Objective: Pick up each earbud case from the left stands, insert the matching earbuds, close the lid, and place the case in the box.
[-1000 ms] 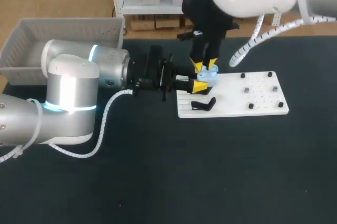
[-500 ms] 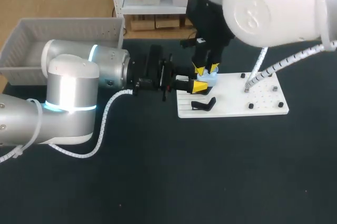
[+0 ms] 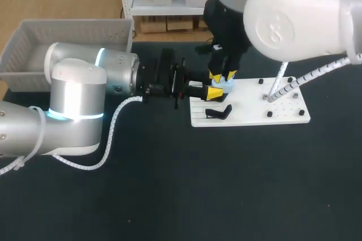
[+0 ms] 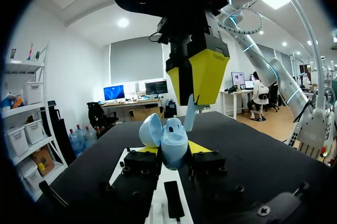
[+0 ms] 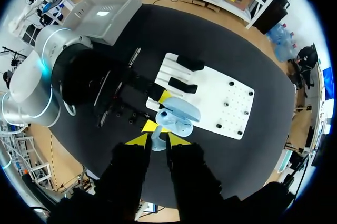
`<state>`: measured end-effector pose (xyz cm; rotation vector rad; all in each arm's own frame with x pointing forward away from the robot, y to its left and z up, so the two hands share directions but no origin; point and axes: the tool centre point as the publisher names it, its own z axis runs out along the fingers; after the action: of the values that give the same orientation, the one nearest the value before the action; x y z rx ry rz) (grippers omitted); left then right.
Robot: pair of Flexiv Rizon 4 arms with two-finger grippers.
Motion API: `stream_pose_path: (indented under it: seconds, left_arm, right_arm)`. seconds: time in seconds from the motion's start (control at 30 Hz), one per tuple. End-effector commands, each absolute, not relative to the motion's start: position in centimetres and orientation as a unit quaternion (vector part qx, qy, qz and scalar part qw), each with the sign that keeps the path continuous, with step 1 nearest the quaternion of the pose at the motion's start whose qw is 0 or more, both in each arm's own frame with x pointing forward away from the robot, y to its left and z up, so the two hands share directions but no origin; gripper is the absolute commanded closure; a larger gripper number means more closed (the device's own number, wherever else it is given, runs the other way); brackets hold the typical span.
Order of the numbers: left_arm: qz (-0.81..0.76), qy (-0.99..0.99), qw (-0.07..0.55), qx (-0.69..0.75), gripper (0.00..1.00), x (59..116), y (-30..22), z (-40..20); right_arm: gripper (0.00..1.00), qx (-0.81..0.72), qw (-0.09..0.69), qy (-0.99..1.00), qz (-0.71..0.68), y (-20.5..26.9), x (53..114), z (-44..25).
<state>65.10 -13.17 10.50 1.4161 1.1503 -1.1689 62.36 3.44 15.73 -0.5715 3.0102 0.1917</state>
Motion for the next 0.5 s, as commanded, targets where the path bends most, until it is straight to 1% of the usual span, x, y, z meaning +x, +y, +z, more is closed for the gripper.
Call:
stream_pose_path:
  seconds: [0.03,0.5]
  left_arm:
    - [-0.476,0.469,0.470,0.577,1.00,65.05,-13.17,10.42]
    - [-0.476,0.469,0.470,0.577,1.00,65.05,-13.17,10.42]
  right_arm:
    - [1.00,-0.184,0.036,0.980,0.061,3.50,62.64,15.55]
    - [1.00,-0.177,0.035,0.982,0.059,3.29,62.98,15.33]
